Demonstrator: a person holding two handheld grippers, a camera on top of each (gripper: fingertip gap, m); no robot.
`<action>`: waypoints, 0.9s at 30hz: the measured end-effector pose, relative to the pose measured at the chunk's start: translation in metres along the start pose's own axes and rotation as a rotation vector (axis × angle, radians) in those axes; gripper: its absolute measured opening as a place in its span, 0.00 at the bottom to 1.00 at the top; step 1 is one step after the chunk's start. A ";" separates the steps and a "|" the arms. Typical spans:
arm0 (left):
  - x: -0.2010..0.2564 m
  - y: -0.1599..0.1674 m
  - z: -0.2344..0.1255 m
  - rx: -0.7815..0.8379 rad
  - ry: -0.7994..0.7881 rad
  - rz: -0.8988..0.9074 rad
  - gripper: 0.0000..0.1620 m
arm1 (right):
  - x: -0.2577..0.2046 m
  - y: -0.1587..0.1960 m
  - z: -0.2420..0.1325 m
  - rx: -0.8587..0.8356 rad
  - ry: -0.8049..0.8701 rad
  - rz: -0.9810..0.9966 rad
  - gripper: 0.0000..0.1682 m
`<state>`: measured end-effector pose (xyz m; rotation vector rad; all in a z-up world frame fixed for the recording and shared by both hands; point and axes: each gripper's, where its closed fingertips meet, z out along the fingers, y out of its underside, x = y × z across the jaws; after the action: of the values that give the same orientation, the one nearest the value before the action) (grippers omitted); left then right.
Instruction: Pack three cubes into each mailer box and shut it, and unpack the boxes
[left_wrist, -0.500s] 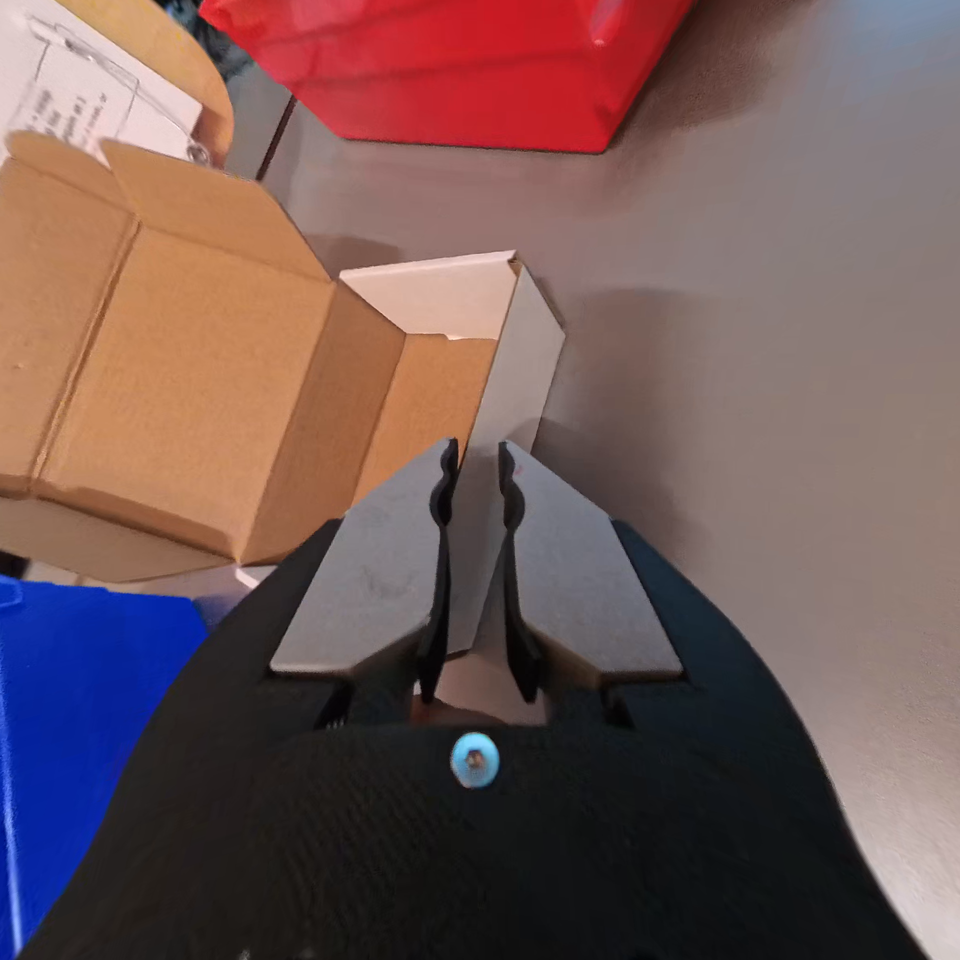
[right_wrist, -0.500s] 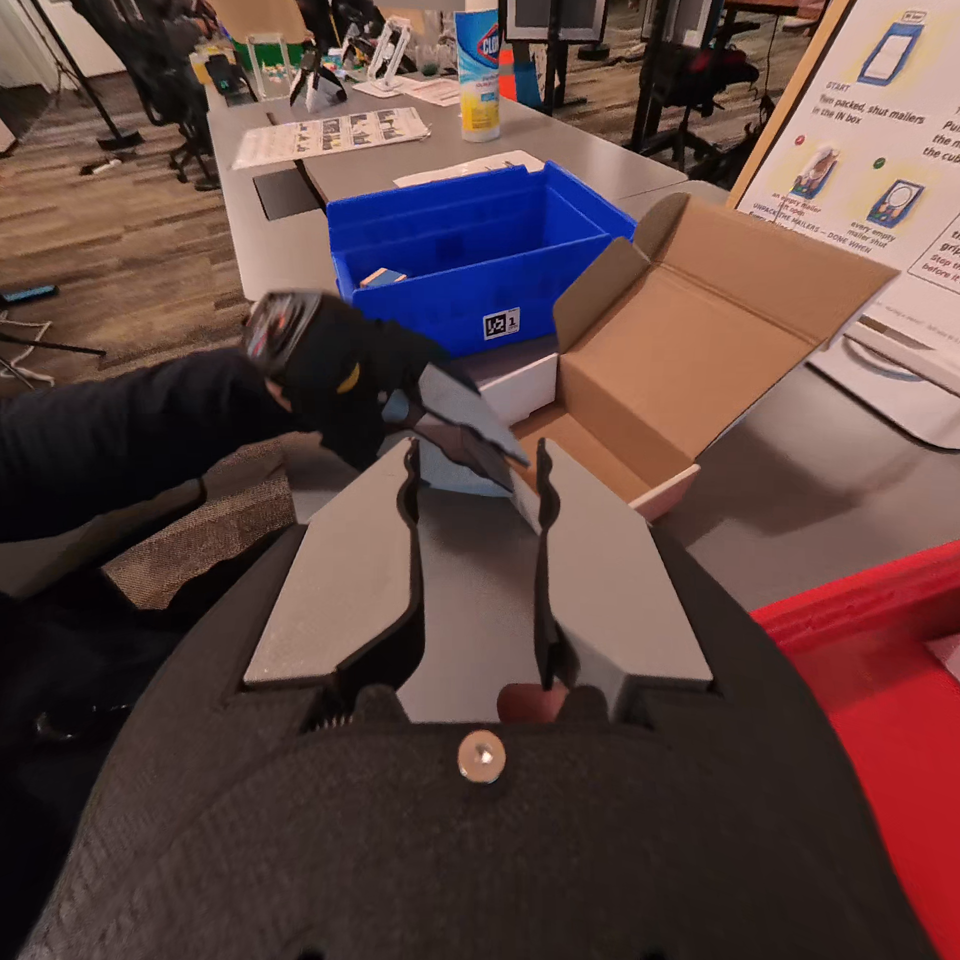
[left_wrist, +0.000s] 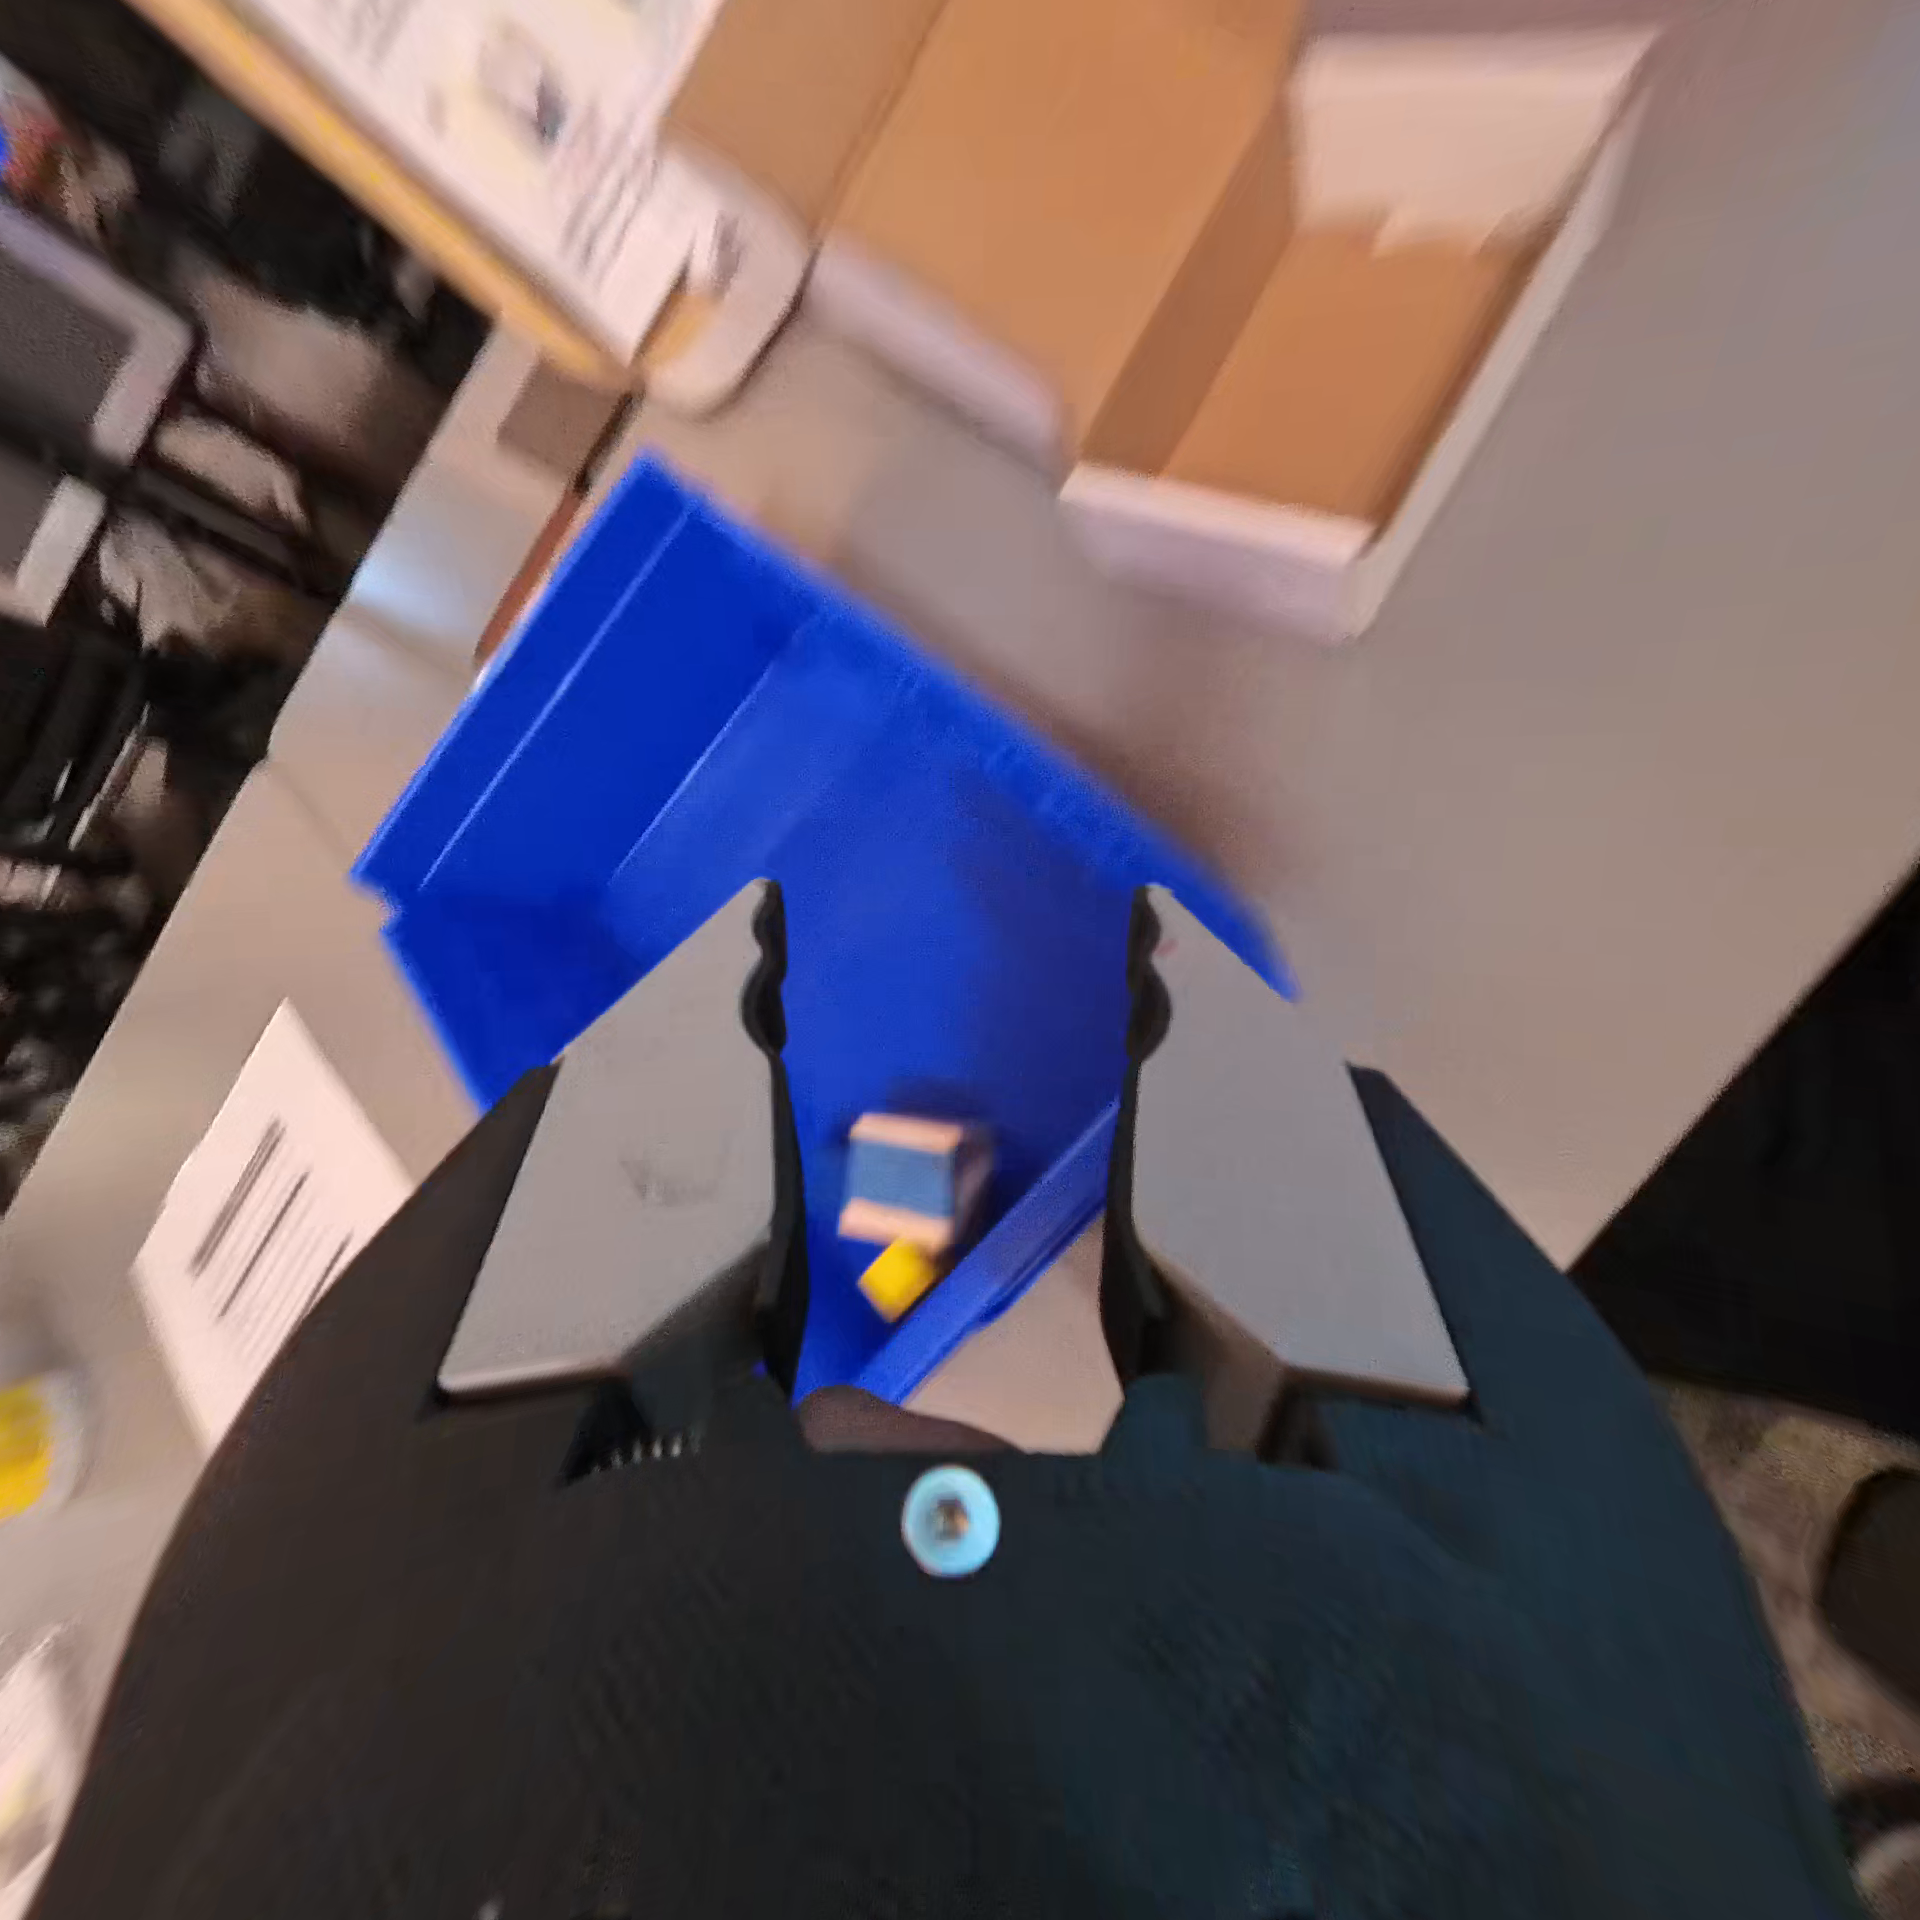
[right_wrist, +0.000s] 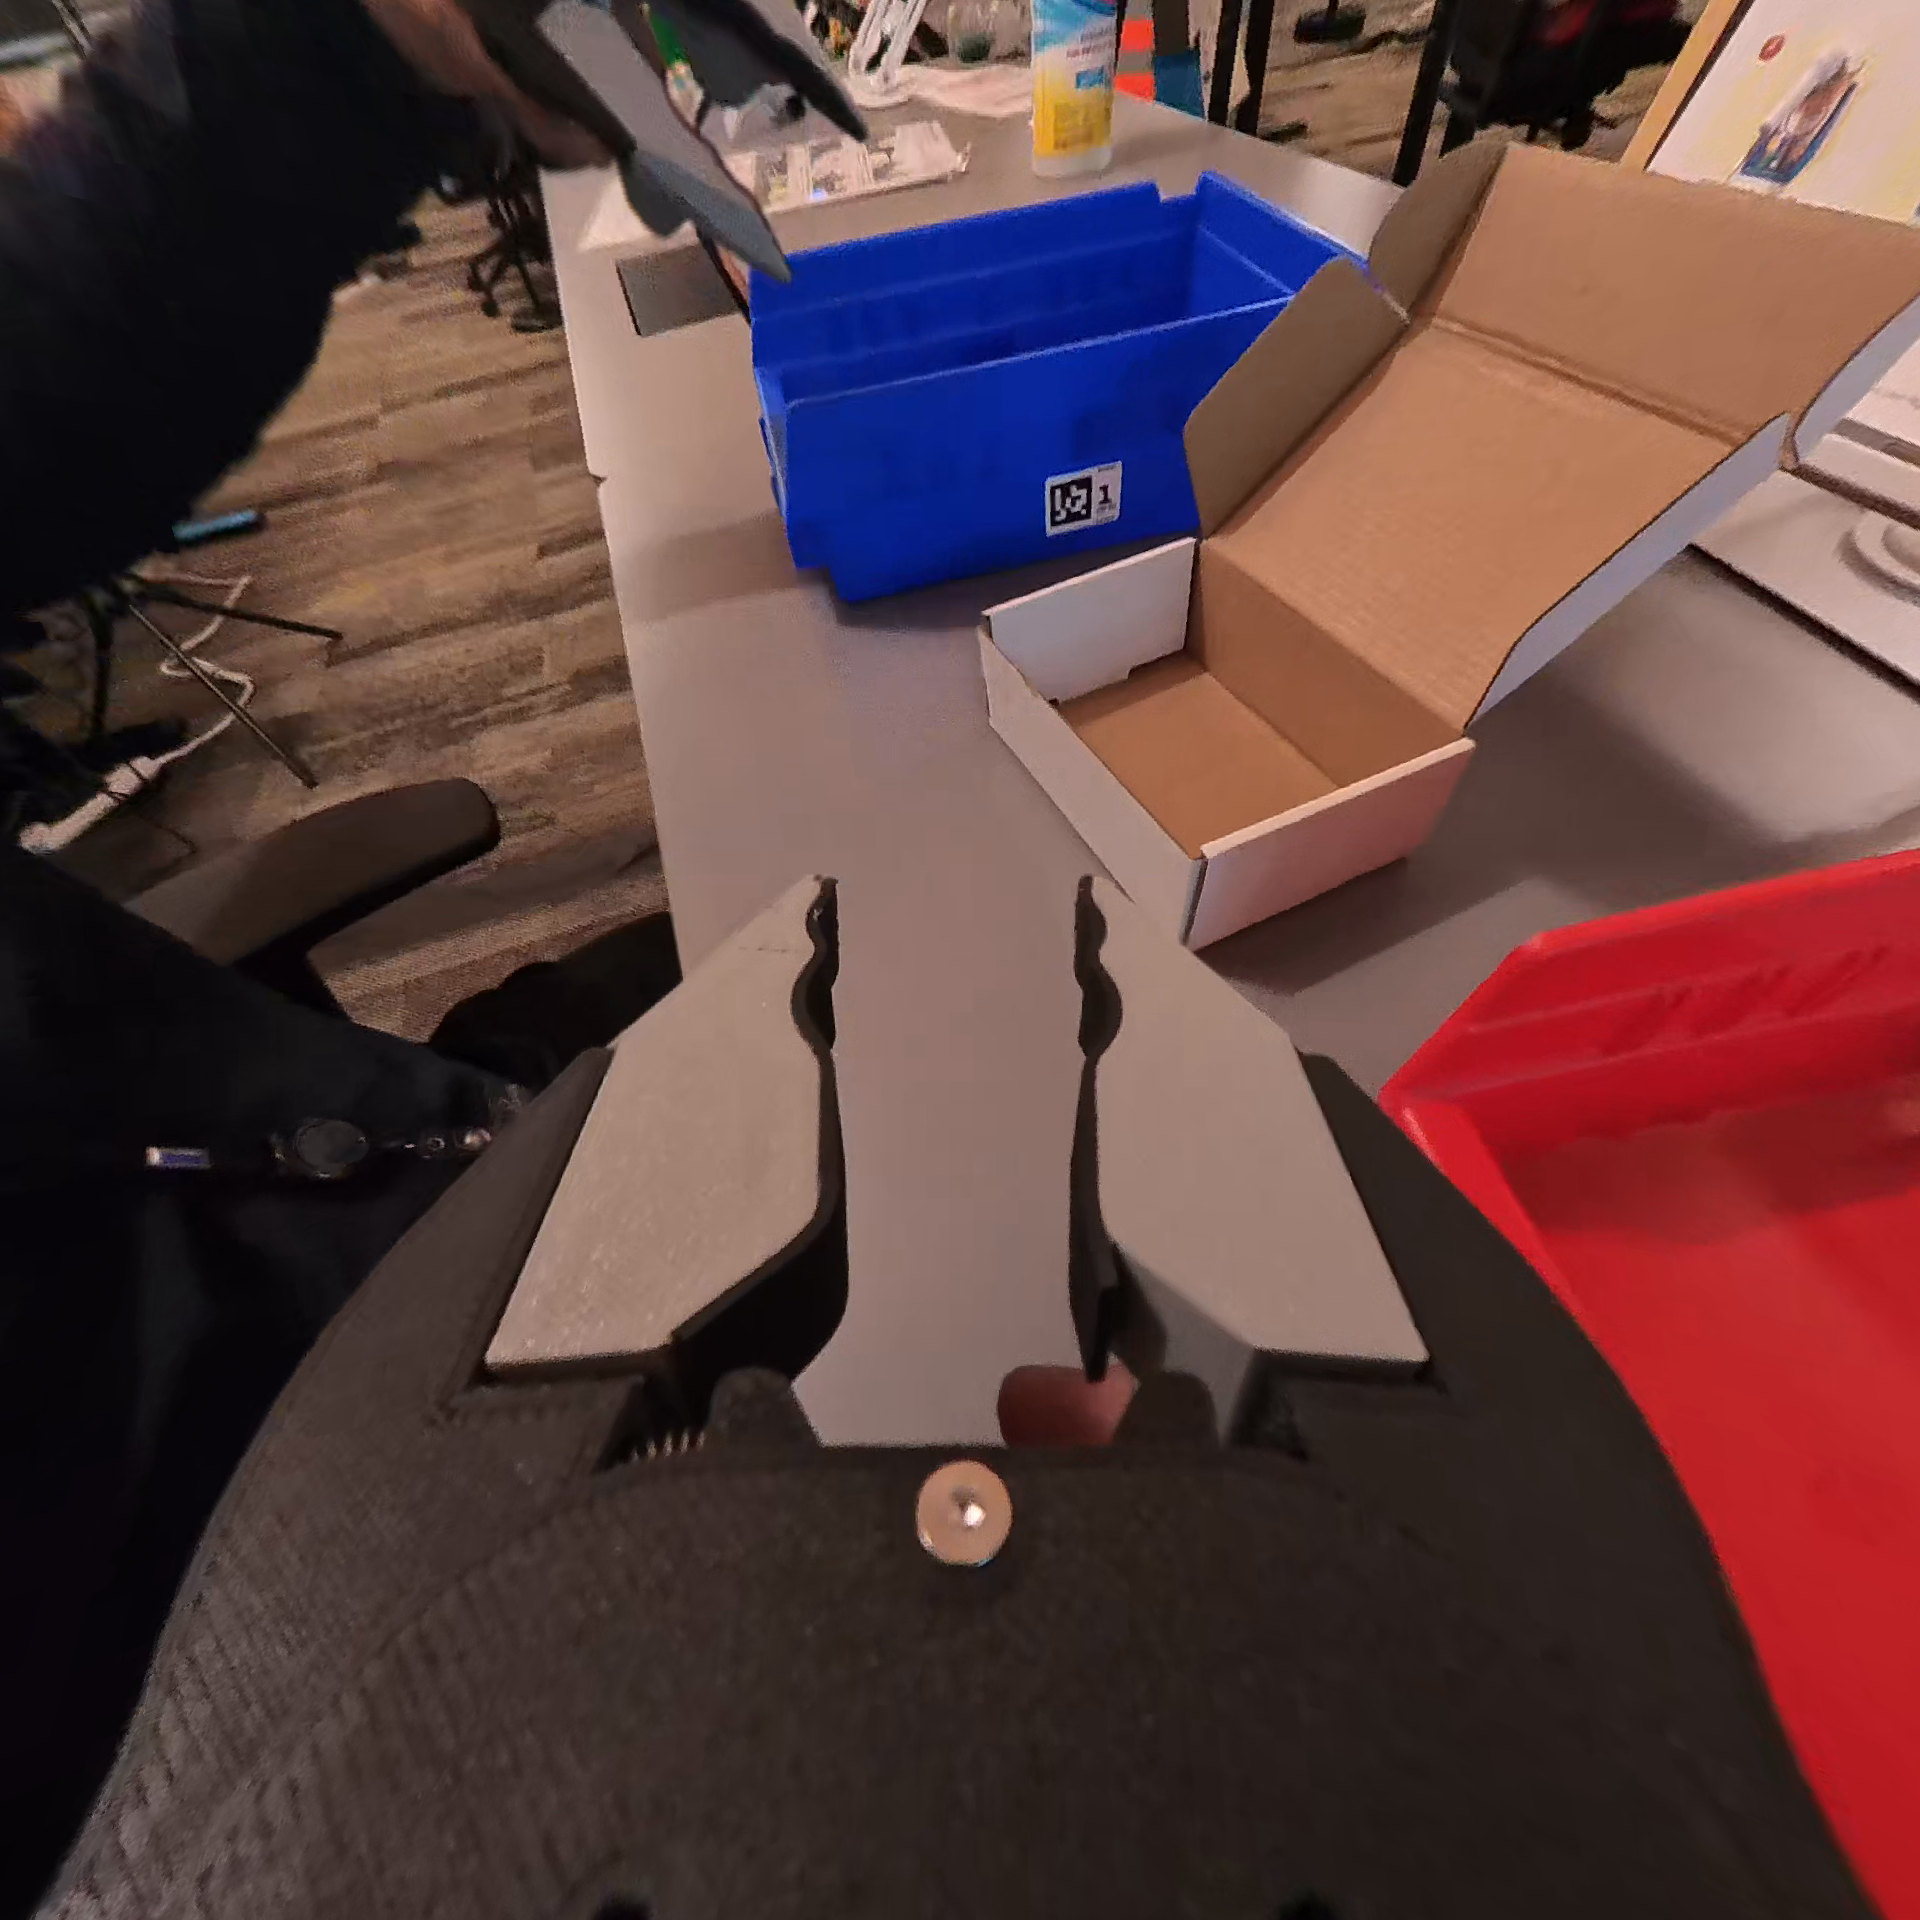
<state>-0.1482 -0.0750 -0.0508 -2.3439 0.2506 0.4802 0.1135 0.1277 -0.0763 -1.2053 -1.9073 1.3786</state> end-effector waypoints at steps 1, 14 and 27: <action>-0.016 0.018 0.005 -0.071 -0.012 0.012 0.39 | 0.003 0.001 0.002 -0.005 0.007 -0.007 0.26; -0.024 0.159 0.076 -0.585 0.218 0.016 0.40 | 0.008 0.008 -0.009 -0.006 0.022 -0.009 0.25; -0.021 0.138 0.067 -0.590 0.222 0.035 0.27 | 0.000 0.000 -0.022 0.019 0.031 -0.049 0.25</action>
<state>-0.2284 -0.1276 -0.1726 -2.9801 0.2818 0.3381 0.1309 0.1385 -0.0683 -1.1561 -1.8858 1.3418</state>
